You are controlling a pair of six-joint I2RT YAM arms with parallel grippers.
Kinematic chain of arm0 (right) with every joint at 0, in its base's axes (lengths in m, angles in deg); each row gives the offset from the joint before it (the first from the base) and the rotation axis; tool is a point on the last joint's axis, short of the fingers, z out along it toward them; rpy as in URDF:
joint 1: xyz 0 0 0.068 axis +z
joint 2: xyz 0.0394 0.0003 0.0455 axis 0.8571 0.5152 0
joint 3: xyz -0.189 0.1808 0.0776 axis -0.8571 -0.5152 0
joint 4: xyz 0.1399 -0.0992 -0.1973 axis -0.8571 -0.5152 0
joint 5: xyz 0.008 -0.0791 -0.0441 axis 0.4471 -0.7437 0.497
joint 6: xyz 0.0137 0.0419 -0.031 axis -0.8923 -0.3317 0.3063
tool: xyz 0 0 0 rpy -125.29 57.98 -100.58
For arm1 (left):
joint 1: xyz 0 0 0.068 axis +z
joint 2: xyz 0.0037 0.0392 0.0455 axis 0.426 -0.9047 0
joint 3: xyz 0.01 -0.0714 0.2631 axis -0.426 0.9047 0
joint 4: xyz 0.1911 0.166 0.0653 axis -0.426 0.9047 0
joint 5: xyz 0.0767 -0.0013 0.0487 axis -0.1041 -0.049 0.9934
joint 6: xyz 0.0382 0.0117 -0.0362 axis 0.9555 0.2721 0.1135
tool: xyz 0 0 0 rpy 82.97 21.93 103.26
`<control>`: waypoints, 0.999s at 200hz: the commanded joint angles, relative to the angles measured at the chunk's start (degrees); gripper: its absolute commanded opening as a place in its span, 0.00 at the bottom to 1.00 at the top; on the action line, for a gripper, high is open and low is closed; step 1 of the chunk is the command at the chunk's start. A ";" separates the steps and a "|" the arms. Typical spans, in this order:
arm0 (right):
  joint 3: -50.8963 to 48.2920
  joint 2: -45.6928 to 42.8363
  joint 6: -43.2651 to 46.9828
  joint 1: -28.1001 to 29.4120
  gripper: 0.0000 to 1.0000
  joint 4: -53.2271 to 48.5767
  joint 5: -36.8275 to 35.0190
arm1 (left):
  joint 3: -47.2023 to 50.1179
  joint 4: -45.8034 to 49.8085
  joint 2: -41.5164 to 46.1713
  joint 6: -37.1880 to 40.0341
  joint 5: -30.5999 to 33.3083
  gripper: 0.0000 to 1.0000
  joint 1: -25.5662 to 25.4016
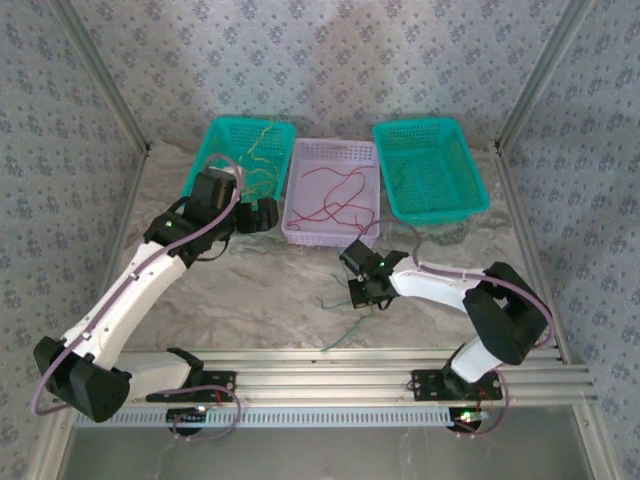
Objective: Untangle the cables
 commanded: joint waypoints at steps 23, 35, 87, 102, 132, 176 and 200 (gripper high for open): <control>2.78 -9.62 1.98 -0.09 0.00 -5.62 -2.80 | 0.47 -1.05 1.39 0.88 0.73 1.00 0.56; 4.31 -12.65 2.61 -0.15 0.00 -8.56 -2.57 | 0.47 -1.12 1.37 0.88 0.64 1.00 0.67; 13.59 -22.33 7.03 -0.40 0.00 -17.01 -2.81 | 0.52 -1.31 1.26 0.82 0.12 1.00 1.05; 15.78 -24.45 7.73 -0.81 0.00 -17.88 -2.74 | 0.56 -1.25 1.30 0.71 0.02 1.00 1.18; 17.86 -27.02 8.55 -2.11 0.00 -17.59 0.41 | 0.65 -1.29 1.26 0.71 -0.16 1.00 1.13; 18.13 -29.27 8.04 -3.53 0.00 -15.38 4.30 | 0.81 -2.49 0.10 0.23 -6.55 1.00 1.15; 18.10 -30.63 7.53 -3.49 0.00 -14.21 4.32 | 1.43 -5.48 -2.99 -3.73 -18.41 1.00 0.25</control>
